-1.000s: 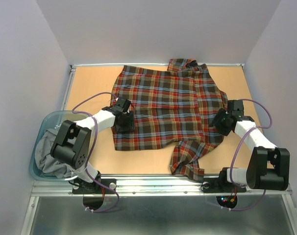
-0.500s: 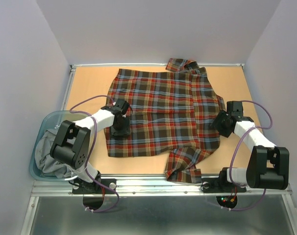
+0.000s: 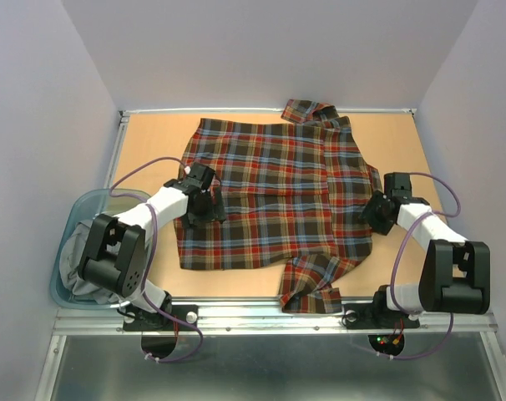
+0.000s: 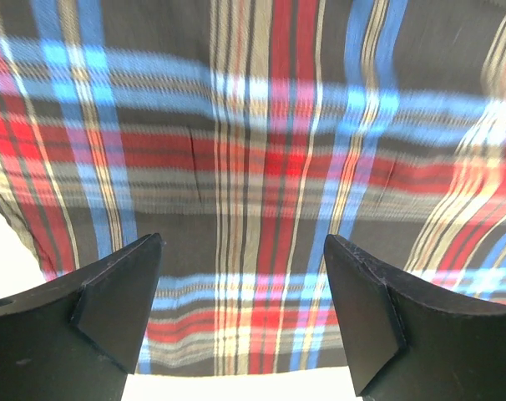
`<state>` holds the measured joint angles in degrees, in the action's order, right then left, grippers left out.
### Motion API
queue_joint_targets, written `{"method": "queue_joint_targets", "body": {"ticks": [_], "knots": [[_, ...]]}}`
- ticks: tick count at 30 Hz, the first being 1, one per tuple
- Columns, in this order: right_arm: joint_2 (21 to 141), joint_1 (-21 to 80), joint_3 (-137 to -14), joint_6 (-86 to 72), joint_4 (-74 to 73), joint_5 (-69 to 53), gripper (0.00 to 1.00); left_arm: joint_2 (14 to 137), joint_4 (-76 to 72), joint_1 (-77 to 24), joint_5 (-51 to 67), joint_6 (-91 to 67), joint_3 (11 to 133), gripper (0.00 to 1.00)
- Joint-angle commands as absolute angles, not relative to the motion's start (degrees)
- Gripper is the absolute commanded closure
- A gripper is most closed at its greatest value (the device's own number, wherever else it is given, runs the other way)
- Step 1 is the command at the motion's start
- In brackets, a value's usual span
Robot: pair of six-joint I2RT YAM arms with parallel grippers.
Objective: Fold and stack the long sleeve shirts
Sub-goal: Flatten the shirt out
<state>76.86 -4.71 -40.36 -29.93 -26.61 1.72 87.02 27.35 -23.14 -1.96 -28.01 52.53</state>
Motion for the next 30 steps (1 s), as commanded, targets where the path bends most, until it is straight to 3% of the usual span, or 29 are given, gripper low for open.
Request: {"method": "queue_joint_targets", "body": {"ticks": [1, 16, 30], "knots": [[76.46, -4.75, -47.19, -28.30, -25.49, 0.88, 0.51, 85.25, 22.86, -20.93, -2.55, -29.88, 54.49, 0.11], [89.11, -4.75, -53.70, -33.04, -20.31, -0.18, 0.53, 94.22, 18.46, -15.38, -0.26, -28.13, 55.20, 0.12], [103.18, -7.21, -61.95, -33.84, -19.34, 9.23, 0.53, 100.55, 18.90, -14.24, 1.67, -25.31, 60.47, 0.12]]}}
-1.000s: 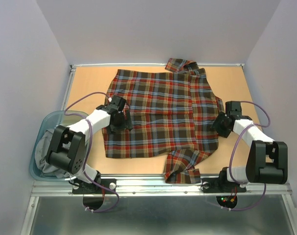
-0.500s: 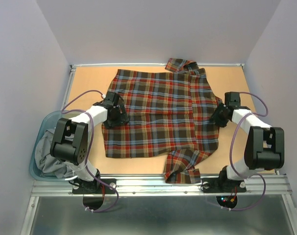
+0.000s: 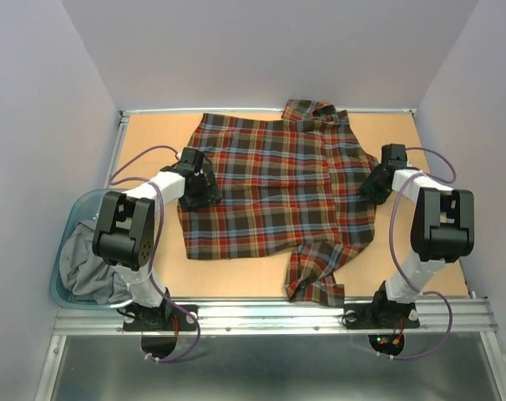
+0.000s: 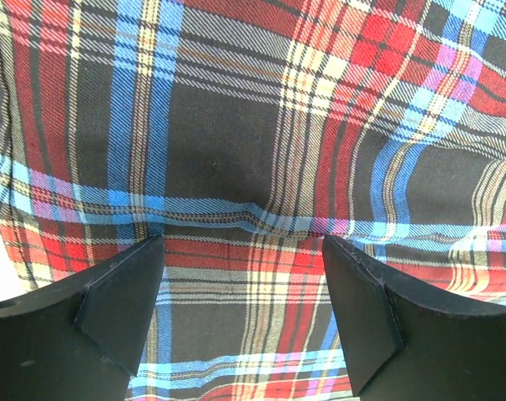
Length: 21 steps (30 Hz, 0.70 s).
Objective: Fold and stack the long sleeve shirts
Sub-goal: Flatten the shirt out
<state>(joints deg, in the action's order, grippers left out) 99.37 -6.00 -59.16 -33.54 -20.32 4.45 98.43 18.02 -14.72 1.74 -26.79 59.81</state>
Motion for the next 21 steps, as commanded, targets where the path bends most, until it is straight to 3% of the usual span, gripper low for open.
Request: {"method": "queue_joint_targets", "body": {"ticks": [1, 9, 13, 17, 21], "knots": [[103.18, -7.21, -62.75, -33.66, -19.34, 8.88, 0.53, 100.63, 19.07, -14.06, 1.58, -25.14, 61.69, 0.12], [88.98, -7.21, -60.31, -30.32, -21.35, 2.90, 0.41, 88.27, 25.21, -14.06, 0.44, -26.28, 58.99, 0.11], [81.58, -7.21, -56.00, -29.71, -25.57, 3.08, 0.19, 82.71, 30.14, -13.97, -3.69, -28.21, 53.89, 0.11], [75.86, -7.21, -52.48, -29.88, -29.35, 2.99, 0.12, 78.93, 33.31, -13.97, -2.99, -29.88, 48.79, 0.11], [71.81, -7.21, -48.53, -30.76, -31.73, 1.58, 0.11, 75.24, 34.45, -13.97, -0.70, -31.90, 43.08, 0.12]]}}
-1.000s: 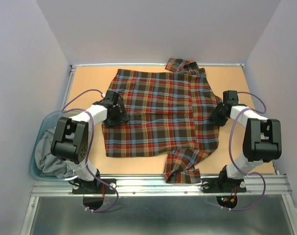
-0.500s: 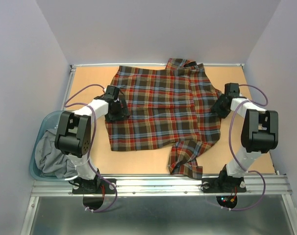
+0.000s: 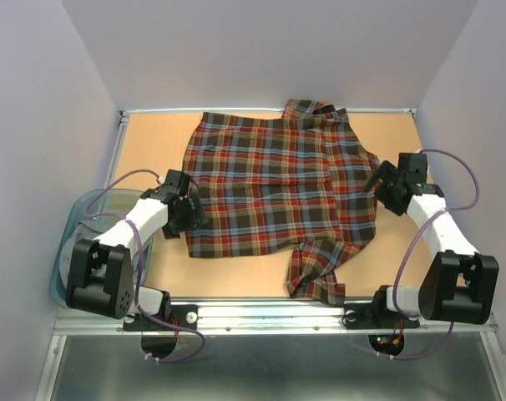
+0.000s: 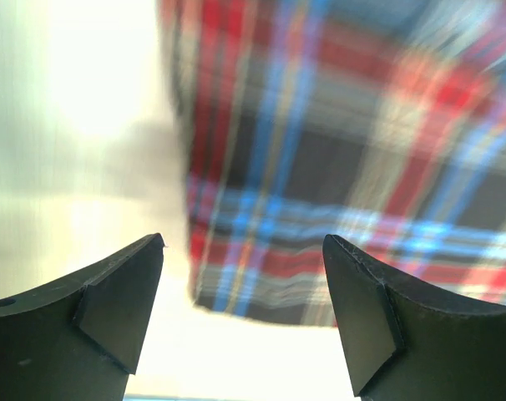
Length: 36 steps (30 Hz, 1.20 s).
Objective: Fold and stack the long sleeve shirts
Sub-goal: Flatten the shirt out, then fold the shirt
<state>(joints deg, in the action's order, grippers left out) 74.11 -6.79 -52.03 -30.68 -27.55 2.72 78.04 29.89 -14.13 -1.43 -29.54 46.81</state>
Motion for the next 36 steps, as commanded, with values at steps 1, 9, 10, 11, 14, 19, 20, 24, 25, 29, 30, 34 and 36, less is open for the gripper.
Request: {"method": "queue_joint_targets", "body": {"ticks": [1, 9, 10, 11, 14, 19, 20, 24, 25, 29, 30, 34, 36], "knots": [[70.68, -7.21, -47.99, -31.02, -31.99, 1.41, 0.11, 74.36, 34.71, -13.97, -0.44, -32.51, 42.46, 0.13], [68.21, -7.21, -44.21, -30.94, -32.61, 0.61, 0.11, 74.09, 33.14, -14.06, 2.81, -35.07, 38.06, 0.21], [68.12, -7.21, -44.04, -30.85, -32.69, 0.62, 0.11, 74.09, 33.05, -14.06, 2.73, -35.33, 38.06, 0.21], [67.94, -7.21, -43.86, -30.68, -32.78, 0.62, 0.11, 74.18, 33.05, -14.06, 2.72, -35.85, 37.97, 0.22], [67.33, -7.21, -43.86, -30.50, -32.78, 0.97, 0.11, 74.62, 32.61, -14.50, 3.07, -36.82, 37.27, 0.24], [67.85, -7.21, -44.30, -29.88, -32.78, 0.62, 0.11, 77.69, 31.90, -16.87, 0.88, -38.32, 37.62, 0.28], [67.94, -7.21, -44.21, -29.80, -32.78, 0.79, 0.11, 77.96, 31.82, -17.14, 0.62, -38.58, 37.79, 0.30], [67.24, -7.21, -42.98, -29.71, -32.78, 1.23, 0.11, 78.05, 31.64, -17.93, 0.44, -39.64, 37.88, 0.44], [67.24, -7.21, -42.28, -29.79, -32.78, 1.84, 0.11, 77.79, 31.99, -17.93, -1.21, -39.64, 37.79, 0.55], [68.11, -7.21, -41.48, -29.62, -32.87, 2.81, 0.12, 77.26, 32.26, -18.02, -0.97, -39.55, 37.97, 0.74], [68.38, -7.21, -41.48, -29.53, -33.22, 2.90, 0.12, 77.17, 32.43, -18.02, -0.88, -39.38, 38.14, 0.79], [69.26, -7.21, -41.31, -30.06, -34.28, 3.34, 0.14, 76.38, 33.84, -18.11, -0.62, -38.67, 39.55, 0.95], [69.00, -7.21, -40.78, -30.23, -34.45, 3.60, 0.16, 75.85, 34.36, -18.11, -0.53, -38.41, 39.99, 0.96]]}}
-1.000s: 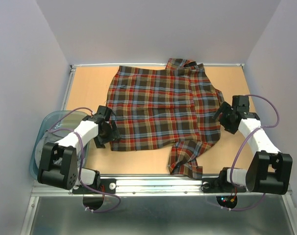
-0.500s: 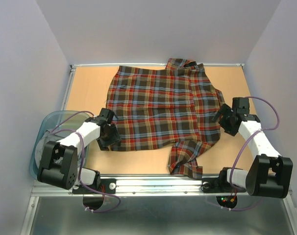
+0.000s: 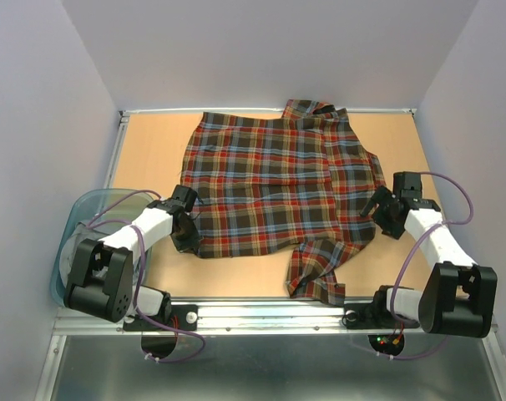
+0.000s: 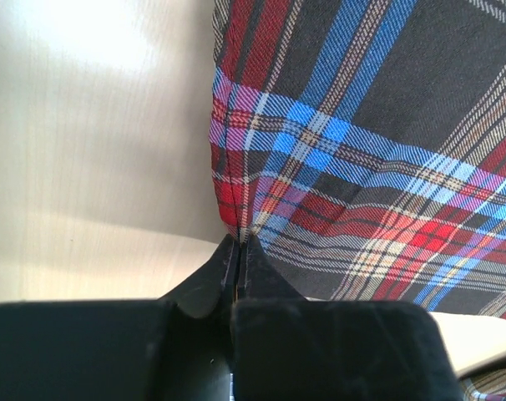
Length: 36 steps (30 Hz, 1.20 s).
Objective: Fold and stack the long sleeve shirts
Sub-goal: Fold the shirt
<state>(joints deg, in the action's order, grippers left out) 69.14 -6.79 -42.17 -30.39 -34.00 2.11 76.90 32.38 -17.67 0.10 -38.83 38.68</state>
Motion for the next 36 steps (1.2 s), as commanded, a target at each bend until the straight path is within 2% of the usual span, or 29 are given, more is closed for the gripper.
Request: {"method": "queue_joint_targets", "body": {"ticks": [1, 24, 27, 28, 31, 32, 34, 35, 36], "knots": [[69.17, -7.21, -40.43, -30.15, -34.37, 4.13, 0.19, 75.59, 34.80, -18.11, -0.53, -38.15, 40.51, 1.00], [75.50, -7.21, -35.51, -30.67, -31.56, 0.62, 0.37, 74.44, 37.27, -18.11, -1.58, -36.12, 44.91, 1.00], [75.59, -7.21, -35.16, -31.11, -30.77, 0.88, 0.45, 74.00, 37.70, -18.11, -2.02, -35.86, 45.26, 1.00], [75.59, -7.21, -34.81, -31.20, -30.50, 1.14, 0.55, 73.83, 38.14, -18.11, -2.28, -35.69, 45.70, 1.00], [75.24, -7.21, -35.07, -31.20, -30.41, 1.41, 0.69, 73.74, 39.63, -18.11, -4.04, -35.16, 46.93, 1.00], [74.89, -7.21, -35.33, -30.77, -30.50, 1.58, 0.79, 73.65, 40.07, -18.02, -4.39, -34.72, 47.98, 1.00], [73.40, -7.21, -35.86, -30.32, -30.76, 2.54, 0.89, 73.65, 41.21, -18.02, -5.36, -34.28, 49.47, 1.00], [72.87, -7.29, -36.73, -30.24, -31.11, 3.07, 1.00, 73.74, 41.74, -17.93, -5.71, -34.02, 49.92, 1.00], [71.64, -7.21, -37.17, -29.89, -31.81, 3.51, 0.99, 73.65, 42.71, -17.84, -6.15, -33.58, 50.44, 1.00]]}}
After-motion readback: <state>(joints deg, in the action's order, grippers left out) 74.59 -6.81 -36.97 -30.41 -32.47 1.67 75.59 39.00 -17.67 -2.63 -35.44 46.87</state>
